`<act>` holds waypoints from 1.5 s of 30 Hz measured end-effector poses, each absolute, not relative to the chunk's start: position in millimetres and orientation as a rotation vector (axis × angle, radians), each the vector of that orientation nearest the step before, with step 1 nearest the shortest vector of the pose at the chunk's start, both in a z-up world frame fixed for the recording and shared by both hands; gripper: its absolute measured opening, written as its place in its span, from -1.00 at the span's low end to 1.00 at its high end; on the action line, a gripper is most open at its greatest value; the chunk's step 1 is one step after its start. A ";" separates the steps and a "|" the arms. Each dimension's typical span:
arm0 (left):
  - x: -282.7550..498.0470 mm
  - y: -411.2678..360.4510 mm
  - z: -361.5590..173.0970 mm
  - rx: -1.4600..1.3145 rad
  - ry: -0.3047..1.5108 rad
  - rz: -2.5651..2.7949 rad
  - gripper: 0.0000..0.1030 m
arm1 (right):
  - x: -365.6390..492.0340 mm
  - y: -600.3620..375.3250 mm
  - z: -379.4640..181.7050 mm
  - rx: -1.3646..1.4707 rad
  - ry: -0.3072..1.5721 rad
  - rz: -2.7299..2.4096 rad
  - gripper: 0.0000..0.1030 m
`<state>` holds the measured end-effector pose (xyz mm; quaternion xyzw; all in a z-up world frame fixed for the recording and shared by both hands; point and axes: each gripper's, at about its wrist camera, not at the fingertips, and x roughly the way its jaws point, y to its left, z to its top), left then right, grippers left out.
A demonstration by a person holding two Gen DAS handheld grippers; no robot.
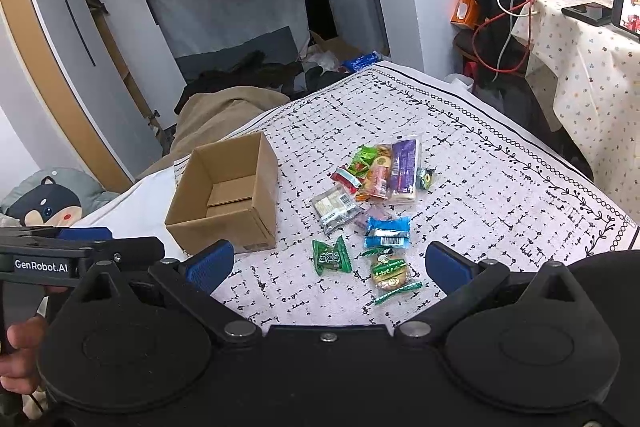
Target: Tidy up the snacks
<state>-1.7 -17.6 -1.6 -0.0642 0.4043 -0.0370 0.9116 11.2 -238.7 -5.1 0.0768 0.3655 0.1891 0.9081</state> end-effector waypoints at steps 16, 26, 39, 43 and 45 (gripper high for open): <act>-0.1 -18.4 -4.0 -0.142 0.837 -0.078 0.99 | 12.6 -241.4 -8.1 0.171 0.759 0.389 1.00; -0.6 -18.3 -4.1 -0.150 0.829 -0.080 0.99 | 12.2 -240.1 -8.4 0.171 0.758 0.388 1.00; 1.1 -14.3 -1.0 -0.194 0.792 -0.059 0.99 | 15.5 -246.8 -11.2 0.176 0.740 0.381 1.00; 9.1 -15.2 -3.4 -0.201 0.793 -0.059 0.98 | 22.6 -253.7 -14.1 0.196 0.736 0.364 1.00; 12.9 -15.2 -5.2 -0.203 0.793 -0.062 0.98 | 26.1 -257.0 -16.1 0.202 0.734 0.358 1.00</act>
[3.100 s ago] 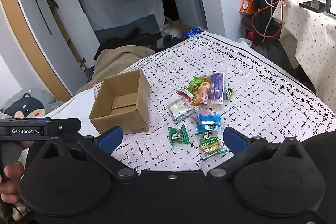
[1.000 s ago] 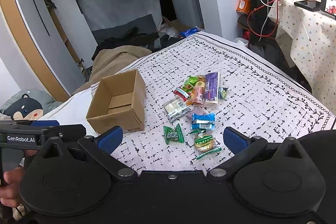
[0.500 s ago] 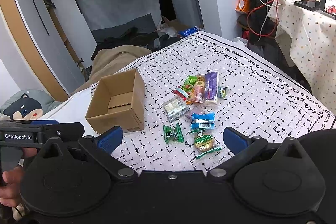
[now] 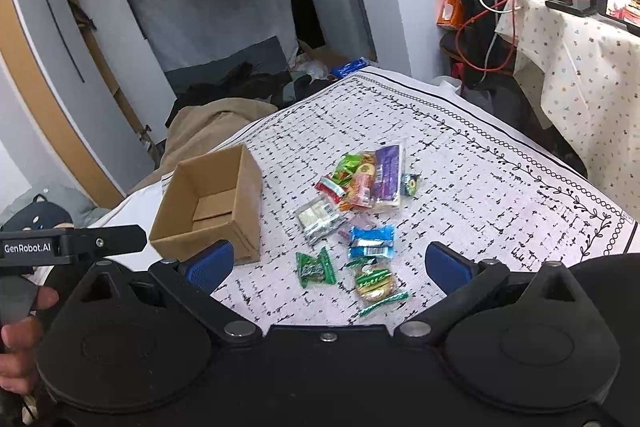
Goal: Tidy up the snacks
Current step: 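Lower both tools toward the green snacks in the pile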
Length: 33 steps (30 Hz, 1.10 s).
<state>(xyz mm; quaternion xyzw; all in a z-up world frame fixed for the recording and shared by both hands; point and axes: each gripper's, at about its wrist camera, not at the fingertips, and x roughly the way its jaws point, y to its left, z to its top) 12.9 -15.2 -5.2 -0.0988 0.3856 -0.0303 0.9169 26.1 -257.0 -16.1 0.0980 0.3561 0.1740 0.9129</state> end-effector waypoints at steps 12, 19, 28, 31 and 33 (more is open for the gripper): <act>43.5 -28.9 -23.5 -0.218 0.810 -0.064 0.95 | 55.1 -271.3 -37.9 0.245 0.771 0.342 0.91; 63.8 -32.9 -36.5 -0.230 0.839 -0.047 0.87 | 72.8 -270.8 -49.7 0.253 0.803 0.347 0.87; 89.4 -37.0 -59.4 -0.251 0.905 -0.021 0.67 | 99.8 -268.3 -79.1 0.282 0.890 0.354 0.49; 97.9 -38.0 -68.6 -0.257 0.933 -0.015 0.59 | 106.9 -266.6 -89.6 0.290 0.916 0.354 0.45; 104.0 -39.0 -74.4 -0.265 0.951 -0.012 0.54 | 112.2 -265.0 -95.9 0.289 0.933 0.354 0.44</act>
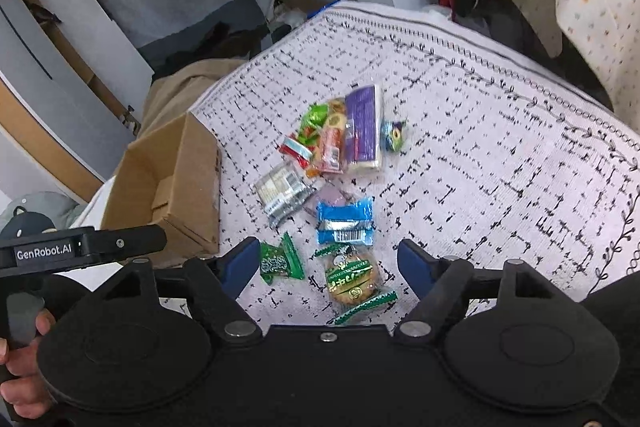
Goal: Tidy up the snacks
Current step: 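Lower both tools toward the green snacks in the pile, then grasp the green wrapped candy with the left tool while the right tool grasps the green cookie pack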
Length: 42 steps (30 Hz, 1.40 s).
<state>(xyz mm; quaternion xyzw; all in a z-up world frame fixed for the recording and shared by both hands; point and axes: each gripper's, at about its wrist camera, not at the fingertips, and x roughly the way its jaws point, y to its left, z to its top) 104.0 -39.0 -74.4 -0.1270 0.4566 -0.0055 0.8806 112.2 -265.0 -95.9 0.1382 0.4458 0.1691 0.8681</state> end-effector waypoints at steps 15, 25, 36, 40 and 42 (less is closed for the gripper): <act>149.1 -50.7 -128.7 -0.296 1.089 0.046 0.39 | 145.6 -246.4 -143.5 0.272 1.077 0.353 0.42; 172.3 -55.9 -169.1 -0.323 1.188 0.094 0.34 | 162.0 -230.4 -169.0 0.225 1.165 0.381 0.37; 182.3 -55.0 -194.3 -0.372 1.239 0.123 0.25 | 176.4 -215.7 -194.2 0.180 1.257 0.390 0.23; 184.2 -54.8 -198.1 -0.379 1.251 0.128 0.09 | 177.6 -213.5 -197.6 0.168 1.271 0.392 -0.06; 185.1 -56.7 -198.1 -0.380 1.259 0.122 -0.24 | 177.0 -214.0 -196.4 0.170 1.264 0.398 -0.08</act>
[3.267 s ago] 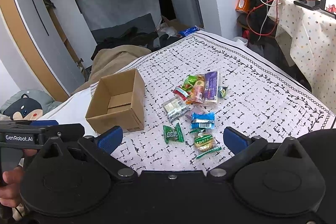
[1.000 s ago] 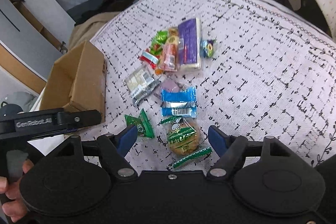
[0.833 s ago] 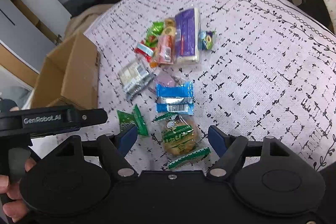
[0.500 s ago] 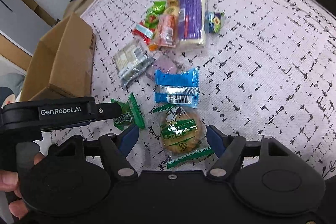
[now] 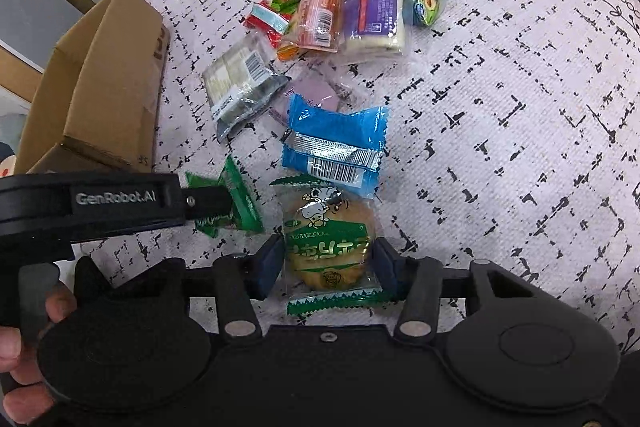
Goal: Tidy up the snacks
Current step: 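Grasp the green wrapped candy with the left tool while the right tool grasps the green cookie pack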
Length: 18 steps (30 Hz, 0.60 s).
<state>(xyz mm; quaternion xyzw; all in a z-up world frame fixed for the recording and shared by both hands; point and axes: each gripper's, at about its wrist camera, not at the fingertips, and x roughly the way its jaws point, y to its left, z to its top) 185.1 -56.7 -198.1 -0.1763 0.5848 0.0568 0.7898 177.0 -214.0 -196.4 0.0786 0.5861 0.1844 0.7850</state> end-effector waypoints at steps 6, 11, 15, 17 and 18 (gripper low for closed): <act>185.4 -57.3 -193.0 -0.412 1.267 0.126 -0.50 | 170.8 -219.7 -186.7 0.185 1.219 0.403 -0.09; 177.7 -55.0 -173.9 -0.414 1.228 0.116 -0.52 | 164.1 -225.2 -173.6 0.207 1.174 0.390 -0.09; 170.6 -52.1 -155.2 -0.419 1.191 0.109 -0.52 | 158.3 -230.8 -158.2 0.233 1.133 0.386 -0.09; 167.1 -50.8 -145.9 -0.419 1.170 0.105 -0.52 | 156.8 -232.7 -149.3 0.249 1.109 0.385 -0.09; 165.7 -50.0 -141.7 -0.422 1.159 0.103 -0.52 | 156.3 -233.2 -144.9 0.253 1.098 0.383 -0.09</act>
